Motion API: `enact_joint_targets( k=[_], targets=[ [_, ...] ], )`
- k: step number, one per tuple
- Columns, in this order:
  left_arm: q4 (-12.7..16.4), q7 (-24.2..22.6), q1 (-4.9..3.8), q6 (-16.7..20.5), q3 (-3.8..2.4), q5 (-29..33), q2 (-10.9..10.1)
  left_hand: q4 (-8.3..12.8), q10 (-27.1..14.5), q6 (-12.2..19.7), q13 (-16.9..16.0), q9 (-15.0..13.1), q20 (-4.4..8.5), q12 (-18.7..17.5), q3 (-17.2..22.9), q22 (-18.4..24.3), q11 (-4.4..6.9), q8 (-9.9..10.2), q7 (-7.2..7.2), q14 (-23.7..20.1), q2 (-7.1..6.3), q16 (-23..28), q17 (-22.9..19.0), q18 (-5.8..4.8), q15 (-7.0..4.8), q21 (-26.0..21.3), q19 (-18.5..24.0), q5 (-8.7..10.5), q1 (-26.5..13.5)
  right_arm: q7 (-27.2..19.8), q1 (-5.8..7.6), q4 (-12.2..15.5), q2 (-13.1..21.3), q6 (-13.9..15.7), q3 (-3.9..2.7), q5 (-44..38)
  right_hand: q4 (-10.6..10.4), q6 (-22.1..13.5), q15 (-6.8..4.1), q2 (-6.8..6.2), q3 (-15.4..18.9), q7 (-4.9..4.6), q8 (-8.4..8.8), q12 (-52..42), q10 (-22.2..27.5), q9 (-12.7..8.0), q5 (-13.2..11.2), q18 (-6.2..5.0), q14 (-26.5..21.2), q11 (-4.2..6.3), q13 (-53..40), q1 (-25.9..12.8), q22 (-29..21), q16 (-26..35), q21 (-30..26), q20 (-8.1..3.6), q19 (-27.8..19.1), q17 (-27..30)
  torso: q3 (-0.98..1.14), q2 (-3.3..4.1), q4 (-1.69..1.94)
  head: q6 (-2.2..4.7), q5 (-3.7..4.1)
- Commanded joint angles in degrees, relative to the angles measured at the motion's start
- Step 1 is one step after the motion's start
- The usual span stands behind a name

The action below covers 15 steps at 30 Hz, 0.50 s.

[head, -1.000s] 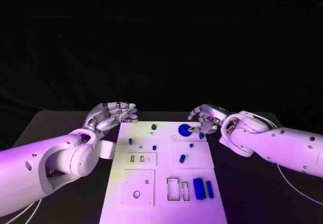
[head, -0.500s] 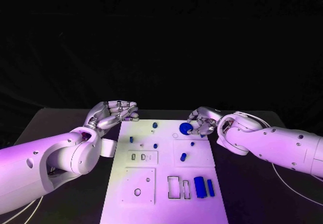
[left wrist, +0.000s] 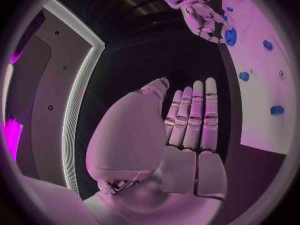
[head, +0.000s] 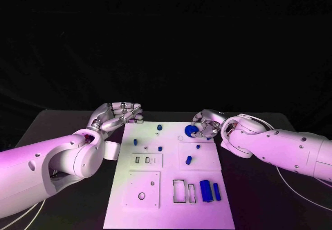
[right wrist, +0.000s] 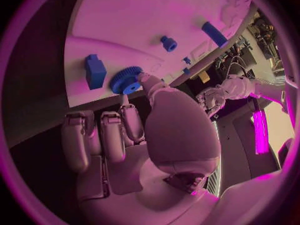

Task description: Assemble the parts on the task board

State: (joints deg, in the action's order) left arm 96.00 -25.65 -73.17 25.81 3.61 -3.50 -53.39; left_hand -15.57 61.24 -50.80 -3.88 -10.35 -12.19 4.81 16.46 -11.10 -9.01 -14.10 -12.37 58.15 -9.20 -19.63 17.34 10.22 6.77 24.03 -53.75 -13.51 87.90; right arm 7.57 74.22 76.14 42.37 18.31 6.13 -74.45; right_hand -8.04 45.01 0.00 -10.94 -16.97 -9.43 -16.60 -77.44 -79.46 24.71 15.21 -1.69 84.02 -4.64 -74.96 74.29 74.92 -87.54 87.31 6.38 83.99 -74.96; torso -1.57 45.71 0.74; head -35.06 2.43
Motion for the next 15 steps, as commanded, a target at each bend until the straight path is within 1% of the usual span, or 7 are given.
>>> enact_joint_targets(
  k=[1,2,3,5,9,12,15],
  targets=[
    [-0.01,-0.18,-0.09,-1.14,-0.05,0.17,0.16,0.05,0.04,0.0,0.04,-0.04,0.09,-0.32,0.31,-0.09,-0.48,0.39,-0.34,-0.43,-0.25,0.27,0.07,-0.01,-0.16,0.24,0.34,0.19,0.41,0.4,-0.18,-0.2,-0.11,-0.71,0.09,-0.46,-0.35,0.55,0.45,0.71,-0.37,-0.11,-0.47,-0.47,-0.58,0.09,0.29,0.79,4.68,0.03,-1.61,0.05,11.9,-0.25,0.36,0.22,3.65,-8.45,-0.04,-0.01,0.06,-0.04,0.04],
    [-0.03,-0.17,-0.09,-1.15,-0.05,0.17,0.16,0.05,0.04,0.0,0.04,-0.04,0.09,-0.32,0.31,-0.09,-0.48,0.39,-0.34,-0.43,-0.25,0.27,0.07,-0.01,-0.16,0.24,0.34,0.19,0.41,0.38,-0.19,-0.27,-0.13,-0.56,0.09,-0.46,-0.37,0.83,0.42,0.92,-0.76,-0.06,-0.63,-0.65,-0.66,0.1,-0.01,0.81,4.69,0.04,-1.79,0.21,11.97,-0.28,0.41,0.22,3.69,-8.49,-0.03,-0.01,0.06,-0.05,0.04],
    [-0.04,-0.16,-0.09,-1.15,-0.05,0.17,0.16,0.05,0.04,0.0,0.04,-0.04,0.09,-0.32,0.31,-0.09,-0.48,0.39,-0.34,-0.43,-0.25,0.27,0.07,-0.01,-0.16,0.24,0.34,0.19,0.41,0.3,-0.19,-0.33,-0.14,-0.39,0.09,-0.51,-0.34,1.23,0.38,1.28,-1.4,-0.01,-0.84,-0.85,-0.76,0.11,-1.47,0.82,4.7,0.12,-2.01,0.54,12.04,-0.32,0.45,0.19,3.73,-8.57,-0.02,-0.01,0.06,-0.05,0.04],
    [-0.06,-0.14,-0.09,-1.17,-0.05,0.17,0.17,0.05,0.04,0.0,0.04,-0.04,0.09,-0.32,0.31,-0.09,-0.48,0.39,-0.34,-0.43,-0.25,0.27,0.07,-0.01,-0.16,0.24,0.34,0.19,0.41,0.19,-0.2,-0.35,-0.17,-0.09,0.09,-0.85,-0.22,2.33,0.29,1.72,-3.0,0.15,-1.27,-1.03,-0.77,0.05,-2.84,0.84,4.7,0.25,-2.24,1.08,12.11,-0.36,0.49,0.11,3.76,-8.64,0.02,0.01,0.02,-0.07,0.03],
    [-0.1,-0.09,-0.09,-1.22,-0.05,0.17,0.19,0.1,0.04,0.0,0.04,-0.05,0.1,-0.38,0.43,-0.14,-0.49,0.41,-0.35,-0.46,-0.22,0.29,0.12,-0.01,-0.16,0.31,0.4,0.18,0.48,0.39,-0.21,-0.24,-0.28,0.32,0.09,-2.71,-0.01,3.52,0.1,1.49,-4.24,0.43,-1.45,-1.23,-0.89,0.0,-3.13,0.89,4.71,0.5,-2.47,1.28,12.33,-0.42,0.63,-0.02,3.91,-8.76,0.04,0.04,-0.01,-0.12,0.0],
    [-0.1,-0.05,-0.09,-1.3,-0.05,0.17,0.21,0.1,0.04,0.0,0.04,-0.05,0.1,-0.38,0.43,-0.14,-0.49,0.41,-0.35,-0.46,-0.22,0.29,0.12,-0.01,-0.16,0.31,0.4,0.18,0.48,0.93,-0.29,0.11,-0.35,0.54,0.09,-5.46,0.24,4.77,-0.11,1.05,-5.18,0.77,-1.77,-1.71,-1.31,0.07,-3.7,1.0,4.75,0.77,-3.01,1.32,12.74,-0.5,0.93,-0.18,4.21,-8.96,0.01,0.02,0.0,-0.17,0.05],
    [-0.12,0.01,-0.09,-1.35,-0.05,0.17,0.23,0.1,0.04,0.0,0.04,-0.05,0.1,-0.38,0.43,-0.14,-0.49,0.41,-0.35,-0.46,-0.22,0.29,0.12,-0.01,-0.16,0.31,0.4,0.18,0.48,1.49,-0.38,0.46,-0.36,0.85,0.09,-8.36,0.79,6.39,-0.52,0.9,-6.6,1.35,-2.24,-2.38,-1.95,0.28,-4.32,1.11,4.78,1.27,-3.74,1.72,13.14,-0.56,1.22,-0.51,4.5,-9.09,0.05,0.01,0.02,-0.21,0.03]
  ],
)
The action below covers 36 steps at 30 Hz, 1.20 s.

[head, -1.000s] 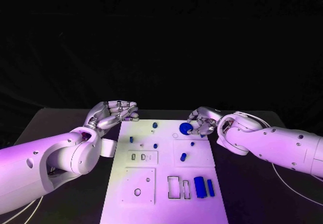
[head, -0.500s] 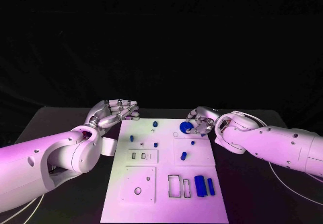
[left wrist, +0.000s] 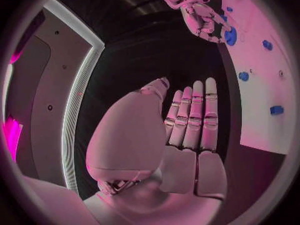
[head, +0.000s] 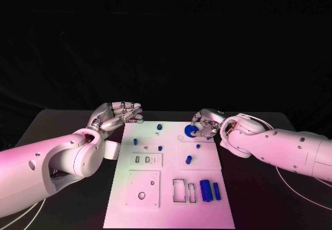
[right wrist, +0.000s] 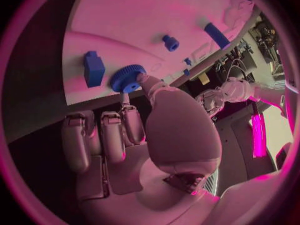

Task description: Assemble the parts on the task board

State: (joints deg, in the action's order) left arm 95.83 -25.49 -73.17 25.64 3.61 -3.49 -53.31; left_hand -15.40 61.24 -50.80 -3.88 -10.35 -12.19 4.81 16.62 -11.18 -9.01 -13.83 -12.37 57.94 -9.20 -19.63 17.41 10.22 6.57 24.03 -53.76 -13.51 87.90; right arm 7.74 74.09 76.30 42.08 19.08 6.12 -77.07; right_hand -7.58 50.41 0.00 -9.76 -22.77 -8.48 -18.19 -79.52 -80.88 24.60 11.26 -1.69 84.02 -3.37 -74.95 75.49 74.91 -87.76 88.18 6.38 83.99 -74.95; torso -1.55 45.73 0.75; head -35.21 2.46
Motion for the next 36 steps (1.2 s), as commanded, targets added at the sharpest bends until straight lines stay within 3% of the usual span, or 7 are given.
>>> enact_joint_targets(
  k=[1,7,11,17,23,28,36],
  targets=[
    [0.05,-0.14,-0.09,-1.19,-0.05,0.16,0.14,-0.06,0.04,0.0,0.03,-0.05,0.1,-0.38,0.27,-0.05,-0.48,0.13,-0.35,-0.25,-0.22,0.29,0.05,-0.01,0.05,0.31,0.4,0.18,0.48,1.46,-0.28,0.39,-0.07,0.22,0.11,-6.48,0.6,1.3,-0.65,-0.31,-1.34,0.55,-0.7,-0.34,-0.58,0.43,-1.21,1.15,4.79,0.14,-3.79,0.76,13.27,-0.35,0.43,-0.62,4.59,-9.15,0.03,-0.02,0.0,-0.08,0.0],
    [0.03,-0.03,-0.09,-1.32,-0.05,0.16,0.1,-0.03,0.04,0.01,0.03,-0.05,0.1,-0.41,0.34,-0.08,-0.49,0.15,-0.35,-0.27,-0.2,0.3,0.08,-0.01,0.05,0.36,0.43,0.17,0.53,1.53,-0.46,1.19,0.06,3.44,0.11,-10.14,0.93,1.77,-0.82,-0.57,-2.5,0.7,-0.66,-0.58,-0.85,0.49,-2.05,1.26,4.81,0.31,-4.11,0.72,13.67,-0.4,0.73,-0.85,4.9,-9.29,0.06,-0.04,-0.05,0.0,-0.07],
    [0.03,0.04,-0.09,-1.47,-0.05,0.16,0.11,0.05,-0.05,0.1,0.05,-0.03,0.1,-0.57,0.52,-0.16,-0.54,0.24,-0.41,-0.36,-0.21,0.35,0.16,-0.02,0.08,0.49,0.56,0.17,0.59,0.59,-0.57,2.36,0.2,7.17,0.1,-11.03,-0.24,1.45,-0.72,-1.32,-2.21,0.54,-0.22,-0.83,-1.13,0.4,-3.61,1.69,4.83,0.15,-4.38,-1.49,15.09,-0.43,1.82,-0.86,6.01,-9.35,0.07,0.0,-0.05,0.14,-0.13],
    [-0.1,0.05,-0.08,-1.52,-0.05,0.16,0.14,0.1,-0.14,0.19,0.07,-0.01,0.09,-0.69,0.67,-0.23,-0.59,0.32,-0.46,-0.45,-0.21,0.41,0.22,-0.04,0.12,0.6,0.67,0.18,0.62,0.71,-0.56,5.46,0.31,10.97,0.07,-13.16,-0.3,1.82,-0.85,-1.68,-3.22,0.7,-0.04,-0.97,-1.36,0.51,-1.43,1.69,4.83,0.31,-4.61,-1.8,15.09,-0.44,1.82,-0.94,6.01,-9.33,0.04,-0.03,0.03,0.27,-0.22],
    [-0.25,0.0,-0.08,-1.44,-0.05,0.16,0.25,0.1,-0.14,0.19,0.07,-0.01,0.09,-0.69,0.67,-0.23,-0.59,0.32,-0.46,-0.45,-0.21,0.41,0.22,-0.04,0.12,0.6,0.67,0.18,0.62,2.64,-0.21,7.37,-1.84,13.32,0.04,-15.35,-0.29,1.81,-0.88,-1.52,-3.82,0.71,0.14,-1.09,-1.49,0.52,-0.96,1.69,4.82,0.33,-4.77,-1.81,15.09,-0.42,1.82,-0.98,6.01,-9.27,0.0,0.0,0.02,0.41,-0.39],
    [-0.24,-0.01,-0.08,-1.4,-0.05,0.16,0.4,0.13,-0.16,0.2,0.07,-0.01,0.09,-0.73,0.73,-0.26,-0.6,0.34,-0.46,-0.47,-0.2,0.43,0.25,-0.05,0.13,0.64,0.72,0.18,0.64,3.92,-0.08,7.14,-4.48,14.33,0.05,-16.78,-0.25,2.01,-0.9,-1.42,-4.13,0.76,0.11,-1.25,-1.64,0.57,-0.88,1.69,4.81,0.36,-4.95,-1.77,15.09,-0.39,1.82,-0.99,6.01,-9.18,-0.06,0.1,0.23,0.39,-0.61],
    [-0.11,-0.05,-0.09,-1.38,-0.05,0.16,0.63,0.16,-0.16,0.2,0.07,-0.01,0.09,-0.74,0.76,-0.27,-0.6,0.35,-0.46,-0.48,-0.2,0.44,0.26,-0.05,0.13,0.66,0.74,0.17,0.66,4.4,-0.23,4.32,-9.2,14.19,0.33,-17.46,-0.26,2.05,-0.91,-1.37,-4.25,0.76,0.12,-1.23,-1.63,0.58,-0.87,1.69,4.8,0.37,-4.93,-1.8,15.09,-0.38,1.82,-1.0,6.01,-9.13,-0.07,0.22,0.24,0.32,-0.76]
  ],
)
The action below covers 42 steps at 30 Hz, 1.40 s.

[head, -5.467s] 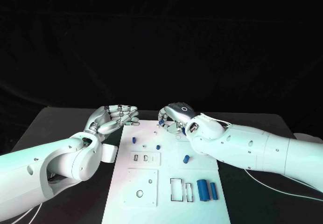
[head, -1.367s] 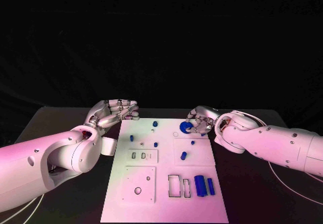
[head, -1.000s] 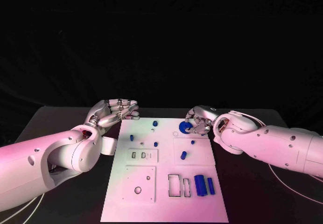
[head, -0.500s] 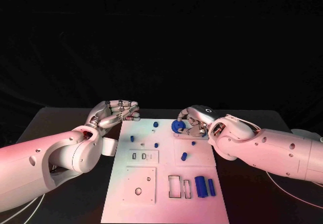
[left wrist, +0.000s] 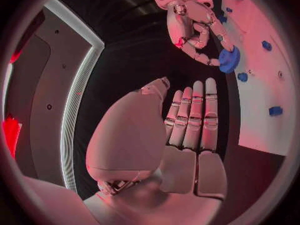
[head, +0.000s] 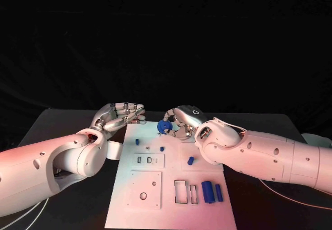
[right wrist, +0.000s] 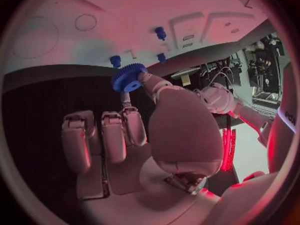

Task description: Assemble the parts on the task board

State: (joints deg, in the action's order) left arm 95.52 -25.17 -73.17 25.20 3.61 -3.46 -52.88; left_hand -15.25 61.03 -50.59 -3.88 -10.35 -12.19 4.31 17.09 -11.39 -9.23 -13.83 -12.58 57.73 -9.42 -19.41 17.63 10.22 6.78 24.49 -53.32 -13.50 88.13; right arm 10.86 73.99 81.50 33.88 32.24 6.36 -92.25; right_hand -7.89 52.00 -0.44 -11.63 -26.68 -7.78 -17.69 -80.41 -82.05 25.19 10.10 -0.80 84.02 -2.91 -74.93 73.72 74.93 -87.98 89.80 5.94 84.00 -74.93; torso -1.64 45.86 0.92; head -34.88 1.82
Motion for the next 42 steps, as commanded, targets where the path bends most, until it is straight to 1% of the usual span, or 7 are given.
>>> enact_joint_targets(
  k=[1,12,15,19,24,35,42],
  targets=[
    [0.2,-0.37,-0.09,-0.94,-0.05,0.13,0.23,0.01,0.06,0.0,0.07,-0.01,0.08,-0.24,0.3,-0.07,-0.38,0.35,-0.25,-0.27,0.03,0.21,0.05,-0.05,-0.09,0.2,0.31,0.17,0.44,1.26,-0.17,-1.2,-1.39,0.96,0.12,-2.29,0.05,0.46,-0.47,0.5,-0.34,0.06,-0.38,-0.34,-0.46,-0.01,0.28,0.8,4.81,-0.09,-4.96,-0.02,15.07,-0.17,0.2,-0.56,6.0,-9.15,-0.03,0.14,0.13,0.08,-0.09],
    [0.34,-0.42,-0.11,-0.84,-0.06,0.13,0.46,0.03,0.06,0.0,0.07,-0.01,0.08,-0.27,0.35,-0.09,-0.39,0.36,-0.25,-0.28,0.03,0.23,0.07,-0.05,-0.08,0.23,0.35,0.17,0.45,0.83,-0.84,-4.29,-4.69,-0.98,0.49,-2.02,-0.05,0.38,-0.47,0.44,-0.4,0.01,-0.28,-0.34,-0.46,-0.03,0.25,0.8,4.79,-0.12,-4.96,-0.24,15.07,-0.14,0.2,-0.57,6.0,-9.07,-0.24,0.35,0.53,-0.1,0.15],
    [0.36,-0.42,-0.12,-0.8,-0.06,0.13,0.47,0.03,0.06,0.0,0.07,-0.01,0.08,-0.27,0.35,-0.09,-0.39,0.36,-0.25,-0.28,0.03,0.23,0.07,-0.05,-0.08,0.23,0.35,0.17,0.45,0.48,-1.07,-5.17,-5.34,-1.71,0.65,-1.61,-0.1,0.35,-0.46,0.41,-0.43,-0.01,-0.23,-0.32,-0.45,-0.04,0.23,0.8,4.79,-0.14,-4.95,-0.36,15.07,-0.14,0.2,-0.57,6.0,-9.07,-0.16,0.32,0.49,-0.34,0.02],
    [0.37,-0.42,-0.12,-0.78,-0.06,0.13,0.47,0.03,0.06,0.0,0.07,-0.01,0.08,-0.27,0.35,-0.09,-0.39,0.36,-0.25,-0.28,0.03,0.23,0.07,-0.05,-0.08,0.23,0.35,0.17,0.45,0.14,-1.32,-5.76,-5.71,-2.54,0.76,-1.38,-0.1,0.35,-0.46,0.41,-0.43,-0.01,-0.23,-0.32,-0.45,-0.04,0.23,0.8,4.79,-0.14,-4.95,-0.36,15.07,-0.14,0.2,-0.57,6.0,-9.07,-0.17,0.32,0.55,-0.47,-0.04],
    [0.37,-0.41,-0.13,-0.73,-0.06,0.13,0.41,0.03,0.06,0.0,0.07,-0.01,0.08,-0.27,0.35,-0.09,-0.39,0.36,-0.25,-0.28,0.03,0.23,0.07,-0.05,-0.08,0.23,0.35,0.17,0.45,-0.33,-1.56,-6.0,-5.79,-3.51,0.86,-1.18,-0.15,0.33,-0.45,0.35,-0.45,-0.03,-0.19,-0.37,-0.49,-0.04,0.21,0.8,4.78,-0.15,-5.01,-0.48,15.07,-0.13,0.2,-0.57,6.0,-9.04,-0.16,0.28,0.36,-0.64,-0.27],
    [0.38,-0.39,-0.15,-0.69,-0.06,0.13,0.29,0.03,0.06,0.0,0.07,-0.01,0.08,-0.27,0.35,-0.09,-0.39,0.36,-0.25,-0.28,0.03,0.23,0.07,-0.05,-0.08,0.23,0.35,0.17,0.45,-0.36,-1.75,-5.97,-5.31,-4.62,0.93,-1.18,-0.15,0.33,-0.45,0.35,-0.45,-0.03,-0.19,-0.37,-0.49,-0.04,0.21,0.8,4.78,-0.15,-5.01,-0.48,15.07,-0.13,0.2,-0.57,6.0,-9.04,-0.15,0.29,0.35,-0.63,-0.36],
    [0.4,-0.41,-0.15,-0.58,-0.06,0.13,0.27,0.08,0.05,0.02,0.07,-0.01,0.08,-0.32,0.44,-0.15,-0.4,0.4,-0.26,-0.29,-0.01,0.24,0.13,-0.06,-0.07,0.33,0.44,0.18,0.46,-0.25,-1.85,-6.16,-5.38,-5.06,0.95,-1.28,-0.34,0.36,-0.42,0.06,-0.44,-0.05,-0.07,-0.36,-0.49,-0.01,0.03,0.8,4.78,-0.19,-5.02,-0.99,15.07,-0.12,0.2,-0.56,6.0,-9.0,-0.14,0.33,0.39,-0.33,-0.33]
  ],
)
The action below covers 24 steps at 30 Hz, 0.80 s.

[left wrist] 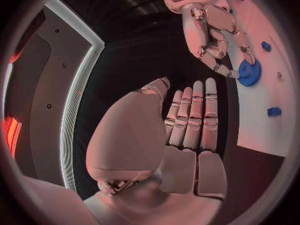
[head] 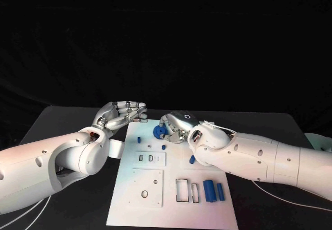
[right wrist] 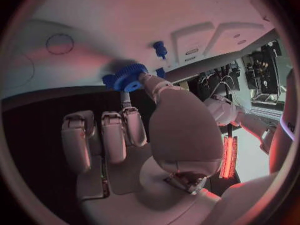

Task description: Assemble the parts on the task board

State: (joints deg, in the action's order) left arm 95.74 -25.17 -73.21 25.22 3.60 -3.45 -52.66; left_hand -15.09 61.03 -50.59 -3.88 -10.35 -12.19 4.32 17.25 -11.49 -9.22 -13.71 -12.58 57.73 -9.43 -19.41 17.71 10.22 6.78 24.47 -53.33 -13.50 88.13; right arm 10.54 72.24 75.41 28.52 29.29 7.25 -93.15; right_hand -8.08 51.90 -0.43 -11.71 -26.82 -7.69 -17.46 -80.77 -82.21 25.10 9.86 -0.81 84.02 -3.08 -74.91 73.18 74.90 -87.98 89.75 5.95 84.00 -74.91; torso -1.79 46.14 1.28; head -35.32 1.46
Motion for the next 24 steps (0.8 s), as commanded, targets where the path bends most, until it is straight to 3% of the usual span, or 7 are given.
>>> enact_joint_targets(
  k=[1,15,16,17,18,21,24],
  targets=[
    [0.19,-0.41,-0.11,-0.6,-0.05,0.13,0.06,-0.08,0.05,0.02,0.07,-0.01,0.08,-0.32,0.28,-0.05,-0.4,0.28,-0.27,-0.29,-0.01,0.24,0.04,-0.06,-0.07,0.35,0.44,0.18,0.46,0.08,-0.11,-0.08,-0.02,-2.13,0.06,-0.39,-0.16,0.45,-0.43,0.14,-0.29,-0.15,-0.3,0.0,-0.33,0.08,0.27,0.81,4.78,-0.02,-5.04,-0.45,15.1,-0.12,0.25,-0.57,6.0,-9.02,0.0,0.05,0.05,0.09,0.07],
    [0.12,-0.33,-0.11,-0.63,-0.05,0.13,0.0,-0.08,0.05,0.02,0.07,-0.01,0.08,-0.32,0.28,-0.05,-0.4,0.28,-0.27,-0.29,-0.01,0.24,0.04,-0.06,-0.07,0.35,0.44,0.18,0.46,0.12,-0.26,0.23,0.21,-1.55,0.06,-0.6,-0.55,0.34,-0.38,-0.23,-0.14,-0.22,-0.08,0.16,-0.2,0.09,-0.24,0.81,4.75,-0.09,-4.91,-1.23,15.1,-0.09,0.25,-0.54,6.0,-8.91,0.03,0.06,0.0,0.09,-0.14],
    [0.12,-0.33,-0.11,-0.63,-0.05,0.13,0.0,-0.08,0.05,0.02,0.07,-0.01,0.08,-0.32,0.28,-0.05,-0.4,0.28,-0.27,-0.29,-0.01,0.24,0.04,-0.06,-0.07,0.35,0.44,0.18,0.46,0.09,-0.26,0.19,0.17,-1.57,0.06,-0.55,-0.82,-0.13,-0.31,-0.44,0.03,-0.35,0.27,0.41,0.02,0.01,-1.15,0.81,4.74,-0.2,-4.67,-1.69,15.1,-0.08,0.25,-0.47,6.0,-8.88,0.02,0.06,-0.04,0.12,-0.16],
    [0.12,-0.32,-0.11,-0.63,-0.05,0.13,0.0,-0.08,0.05,0.02,0.07,-0.01,0.08,-0.32,0.28,-0.05,-0.4,0.28,-0.27,-0.29,-0.01,0.24,0.04,-0.06,-0.07,0.35,0.44,0.18,0.46,0.07,-0.27,0.14,0.12,-1.66,0.06,-0.48,-1.36,-2.73,0.09,-0.8,0.46,-1.02,2.01,1.3,0.79,-0.56,-2.81,0.81,4.75,-0.75,-3.8,-2.41,15.1,-0.1,0.25,-0.28,6.0,-8.95,0.01,0.06,-0.04,0.13,-0.17],
    [0.11,-0.32,-0.11,-0.63,-0.05,0.13,0.01,-0.08,0.05,0.02,0.07,-0.01,0.08,-0.32,0.28,-0.05,-0.4,0.28,-0.27,-0.29,-0.01,0.24,0.04,-0.06,-0.07,0.35,0.44,0.18,0.46,0.05,-0.27,0.08,0.05,-1.77,0.06,-0.41,-1.52,-3.28,0.26,-0.87,0.62,-1.22,2.48,1.44,0.93,-0.68,-2.95,0.81,4.76,-0.94,-3.67,-2.58,15.1,-0.12,0.25,-0.14,6.0,-8.99,-0.01,0.06,-0.03,0.14,-0.14],
    [0.09,-0.3,-0.11,-0.63,-0.05,0.13,0.04,-0.08,0.05,0.02,0.07,-0.01,0.08,-0.32,0.28,-0.05,-0.4,0.28,-0.27,-0.29,-0.01,0.24,0.04,-0.06,-0.07,0.35,0.44,0.18,0.46,0.06,-0.27,-0.06,-0.07,-2.4,0.06,-0.16,-3.3,-6.45,1.07,-1.03,2.81,-2.17,5.02,1.88,1.4,-1.43,-0.82,0.81,4.79,-1.81,-3.27,-4.48,15.1,-0.21,0.25,0.57,6.0,-9.21,0.0,0.05,0.01,0.16,-0.03],
    [0.08,-0.29,-0.11,-0.61,-0.05,0.13,0.03,-0.08,0.05,0.02,0.07,-0.01,0.08,-0.32,0.28,-0.05,-0.4,0.28,-0.27,-0.29,-0.01,0.24,0.04,-0.06,-0.07,0.35,0.44,0.18,0.46,0.12,-0.27,-0.15,-0.12,-3.38,0.06,0.19,-5.01,-6.37,1.41,-0.58,5.08,-2.48,5.63,1.86,1.46,-1.53,-0.33,0.81,4.81,-2.17,-3.29,-5.78,15.1,-0.27,0.25,1.02,6.0,-9.34,0.01,0.04,0.05,0.26,0.02]
  ],
)
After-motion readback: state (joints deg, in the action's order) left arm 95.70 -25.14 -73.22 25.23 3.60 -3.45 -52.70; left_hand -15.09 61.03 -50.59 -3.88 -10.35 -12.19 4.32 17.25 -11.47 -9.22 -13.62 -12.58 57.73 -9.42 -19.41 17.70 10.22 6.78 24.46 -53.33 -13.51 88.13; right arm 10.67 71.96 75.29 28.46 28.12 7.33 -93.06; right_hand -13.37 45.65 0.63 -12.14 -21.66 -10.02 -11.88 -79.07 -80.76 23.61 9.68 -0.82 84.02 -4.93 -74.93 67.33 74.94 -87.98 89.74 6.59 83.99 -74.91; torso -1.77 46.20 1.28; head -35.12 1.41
